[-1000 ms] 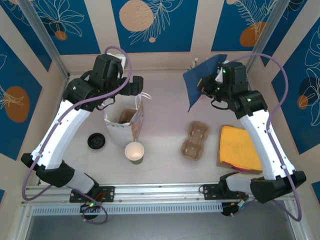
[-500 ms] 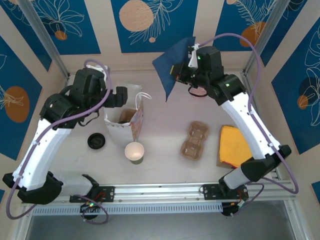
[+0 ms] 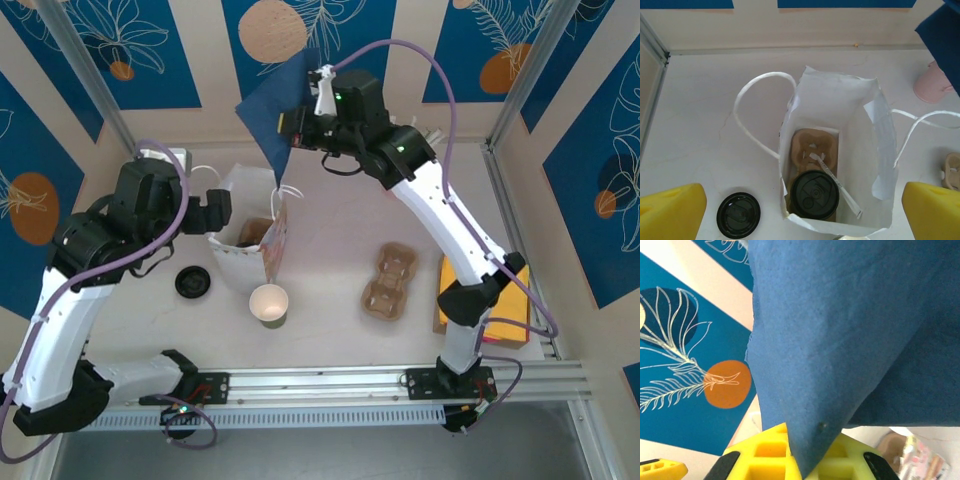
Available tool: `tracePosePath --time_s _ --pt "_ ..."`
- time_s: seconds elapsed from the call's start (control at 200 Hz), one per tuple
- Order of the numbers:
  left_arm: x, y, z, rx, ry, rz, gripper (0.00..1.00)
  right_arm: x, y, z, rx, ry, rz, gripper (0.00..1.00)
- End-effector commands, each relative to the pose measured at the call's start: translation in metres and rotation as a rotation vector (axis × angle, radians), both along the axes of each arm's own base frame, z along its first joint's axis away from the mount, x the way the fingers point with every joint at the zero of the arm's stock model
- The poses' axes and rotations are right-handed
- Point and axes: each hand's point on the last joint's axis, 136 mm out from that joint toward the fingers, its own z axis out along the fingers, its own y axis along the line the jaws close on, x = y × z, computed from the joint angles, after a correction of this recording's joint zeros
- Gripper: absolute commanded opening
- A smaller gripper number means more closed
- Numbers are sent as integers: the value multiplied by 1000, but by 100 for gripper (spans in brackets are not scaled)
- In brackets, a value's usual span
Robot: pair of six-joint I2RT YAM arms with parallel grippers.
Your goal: Pack the takeout coffee
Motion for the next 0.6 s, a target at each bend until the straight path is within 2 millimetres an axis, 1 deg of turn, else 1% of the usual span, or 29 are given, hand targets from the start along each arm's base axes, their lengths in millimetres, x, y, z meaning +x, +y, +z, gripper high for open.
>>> tracePosePath --time_s 0.0,0.1,0.22,0.3,0.49,0.595 --pt "-10 16 -5 28 12 44 100 -13 22 5 9 -12 69 0" --pt "-14 22 -4 41 9 52 100 -16 39 2 33 4 109 0" --pt "-18 26 -3 48 7 54 100 -20 60 -7 61 46 153 0" --pt "-20 29 -3 51 6 59 100 -25 69 -13 61 70 172 0" --pt "-23 33 -4 50 2 69 100 -35 81 -41 41 172 197 0" --pt "-23 32 -4 47 2 67 100 -39 82 -51 35 204 205 0"
